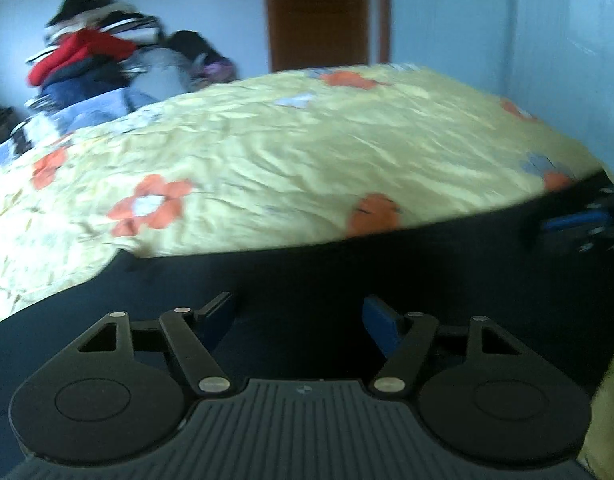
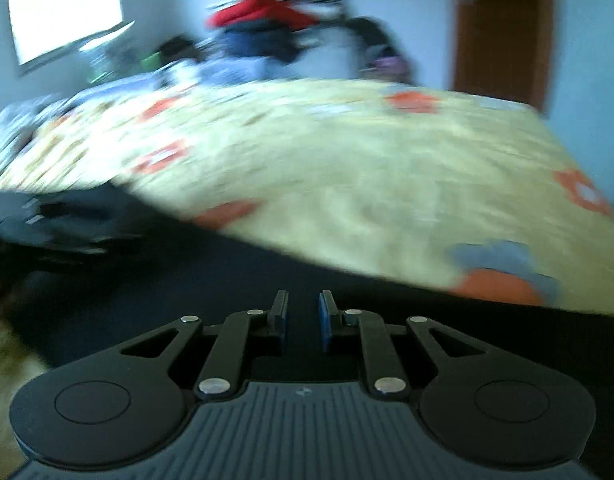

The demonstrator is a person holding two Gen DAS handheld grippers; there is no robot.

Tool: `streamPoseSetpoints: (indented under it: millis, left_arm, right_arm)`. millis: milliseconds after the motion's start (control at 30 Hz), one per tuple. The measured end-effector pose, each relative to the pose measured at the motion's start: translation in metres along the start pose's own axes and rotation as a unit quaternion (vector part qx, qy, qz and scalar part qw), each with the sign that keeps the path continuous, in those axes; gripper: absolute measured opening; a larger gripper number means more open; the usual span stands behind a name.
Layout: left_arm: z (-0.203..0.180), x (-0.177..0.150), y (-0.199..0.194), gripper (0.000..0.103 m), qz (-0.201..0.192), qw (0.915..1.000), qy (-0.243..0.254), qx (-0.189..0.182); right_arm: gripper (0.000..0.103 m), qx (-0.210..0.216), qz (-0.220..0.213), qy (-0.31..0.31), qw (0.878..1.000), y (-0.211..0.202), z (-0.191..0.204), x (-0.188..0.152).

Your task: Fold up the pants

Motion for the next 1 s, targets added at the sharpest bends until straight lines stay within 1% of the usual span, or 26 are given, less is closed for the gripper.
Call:
streamPoseSetpoints:
  millis: [67, 100, 167, 200, 267, 300, 367, 433, 533, 567, 633, 667, 700, 733, 767, 800, 833, 867, 933, 967, 1000]
  left_arm:
    - [-0.009, -0.001, 0.007, 0.075, 0.007, 0.9998, 0.019, 0.001]
    - [-0.01, -0.002, 0.01, 0.079, 0.006, 0.9998, 0.02, 0.005]
    - [-0.004, 0.001, 0.019, 0.081, 0.012, 0.9999, -0.001, 0.009]
    - [0.001, 0.004, 0.025, 0.083, 0.018, 0.9997, -0.017, 0.004]
    - [0.01, 0.007, 0.038, 0.086, 0.021, 0.9989, -0.042, 0.003]
    - [0.011, 0.009, 0.042, 0.088, 0.018, 0.9988, -0.044, 0.008]
    - [0.013, 0.012, 0.042, 0.086, 0.014, 0.9988, -0.043, 0.017]
    - [0.014, 0.011, 0.03, 0.074, 0.005, 0.9989, -0.042, 0.018]
    - [0.017, 0.003, 0.009, 0.078, -0.01, 0.9992, -0.033, 0.018]
    - [0.019, 0.0, 0.007, 0.078, -0.009, 0.9993, -0.033, 0.018]
    - [0.02, -0.005, 0.014, 0.081, 0.013, 0.9991, -0.036, 0.02]
    - [0.02, -0.006, 0.02, 0.084, 0.015, 0.9989, -0.04, 0.021]
    - [0.021, -0.005, 0.023, 0.092, 0.008, 0.9984, -0.048, 0.027]
    - [0.021, -0.005, 0.026, 0.093, 0.008, 0.998, -0.053, 0.035]
    - [0.022, -0.004, 0.027, 0.092, 0.009, 0.9975, -0.057, 0.04]
    - [0.022, -0.003, 0.024, 0.089, 0.011, 0.9973, -0.061, 0.039]
    - [0.022, -0.004, 0.018, 0.081, 0.01, 0.9974, -0.065, 0.03]
    - [0.021, -0.005, 0.011, 0.083, 0.006, 0.9976, -0.064, 0.025]
    - [0.017, -0.009, -0.007, 0.083, -0.011, 0.9977, -0.061, 0.027]
    - [0.014, -0.012, -0.018, 0.084, -0.023, 0.9976, -0.06, 0.027]
    - [0.011, -0.016, -0.027, 0.086, -0.034, 0.9976, -0.056, 0.022]
  right_arm:
    - [0.016, 0.033, 0.022, -0.031, 0.999, 0.017, 0.023, 0.002]
    - [0.016, 0.044, 0.036, -0.045, 0.997, 0.026, 0.032, 0.003]
    - [0.015, 0.036, 0.06, -0.074, 0.995, 0.048, 0.047, 0.003]
    - [0.015, 0.029, 0.056, -0.089, 0.994, 0.053, 0.052, 0.005]
    - [0.015, 0.027, 0.056, -0.081, 0.995, 0.064, 0.052, 0.016]
    - [0.015, 0.028, 0.054, -0.078, 0.995, 0.07, 0.05, 0.02]
    - [0.015, 0.035, 0.046, -0.06, 0.996, 0.078, 0.044, 0.028]
    - [0.015, 0.04, 0.048, -0.043, 0.997, 0.078, 0.039, 0.032]
    - [0.016, 0.026, 0.042, -0.062, 0.997, 0.063, 0.05, 0.026]
    - [0.016, 0.032, 0.044, -0.069, 0.996, 0.059, 0.054, 0.023]
    - [0.016, 0.041, 0.051, -0.071, 0.995, 0.056, 0.058, 0.013]
    - [0.016, 0.037, 0.054, -0.071, 0.995, 0.059, 0.057, 0.009]
    - [0.016, 0.04, 0.042, -0.068, 0.996, 0.061, 0.055, 0.009]
    - [0.016, 0.045, 0.036, -0.054, 0.997, 0.063, 0.051, 0.012]
    - [0.016, 0.047, 0.03, -0.036, 0.998, 0.066, 0.046, 0.015]
    - [0.016, 0.045, 0.024, -0.027, 0.998, 0.068, 0.043, 0.018]
    - [0.016, 0.042, 0.017, -0.012, 0.999, 0.07, 0.039, 0.02]
    - [0.016, 0.042, 0.011, 0.004, 0.999, 0.069, 0.037, 0.021]
    - [0.019, 0.04, -0.01, 0.03, 0.999, 0.059, 0.031, 0.016]
    - [0.026, 0.032, -0.023, 0.042, 0.998, 0.051, 0.027, 0.012]
    - [0.036, 0.022, -0.039, 0.058, 0.997, 0.04, 0.022, 0.006]
Point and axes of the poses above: each gripper's, at about its wrist camera, not at the fingertips, and y roughly the way its jaws point, z to its left, x to its top, the point moved 3 cm from there along y, roughly the way its jaws point, and after that the axes turned 8 degrees about x, right-handed, at the moved point
